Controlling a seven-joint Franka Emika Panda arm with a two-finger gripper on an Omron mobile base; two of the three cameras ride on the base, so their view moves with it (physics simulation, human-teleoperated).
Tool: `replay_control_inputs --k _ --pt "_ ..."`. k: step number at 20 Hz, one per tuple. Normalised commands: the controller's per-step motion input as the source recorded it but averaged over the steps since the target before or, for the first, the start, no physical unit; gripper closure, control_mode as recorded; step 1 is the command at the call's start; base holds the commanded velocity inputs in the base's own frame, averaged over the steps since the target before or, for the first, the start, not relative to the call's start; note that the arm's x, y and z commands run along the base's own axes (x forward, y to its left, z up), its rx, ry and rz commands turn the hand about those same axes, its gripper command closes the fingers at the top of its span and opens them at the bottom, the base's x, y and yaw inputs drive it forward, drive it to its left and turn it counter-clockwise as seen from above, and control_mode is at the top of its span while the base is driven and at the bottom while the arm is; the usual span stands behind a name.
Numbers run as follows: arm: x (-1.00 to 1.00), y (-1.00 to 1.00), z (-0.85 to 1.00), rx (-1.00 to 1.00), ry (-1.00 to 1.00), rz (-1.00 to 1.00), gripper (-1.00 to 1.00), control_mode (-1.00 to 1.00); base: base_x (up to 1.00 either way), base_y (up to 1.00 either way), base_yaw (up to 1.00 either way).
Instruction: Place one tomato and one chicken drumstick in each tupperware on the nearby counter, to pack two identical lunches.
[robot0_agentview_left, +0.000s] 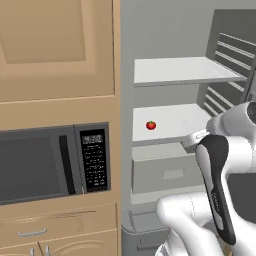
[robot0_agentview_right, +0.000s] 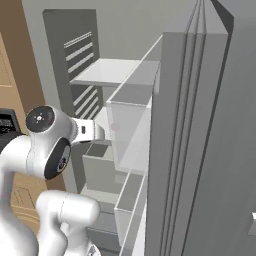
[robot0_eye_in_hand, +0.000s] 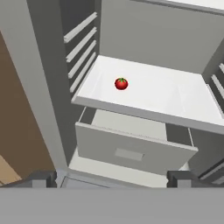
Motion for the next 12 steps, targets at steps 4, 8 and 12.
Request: replay_control_inputs --k 4,8,12 --pt "0.33 0.00 -0.44 0.00 -0.05 0.04 -1.00 -1.00 0.00 0.00 0.00" --pt "0.38 0.00 -0.39 0.00 -0.05 0.03 -1.00 -1.00 0.00 0.00 0.00" --pt "0.44 0.00 -0.32 0.00 -0.05 0.03 -1.00 -1.00 0.00 0.00 0.00"
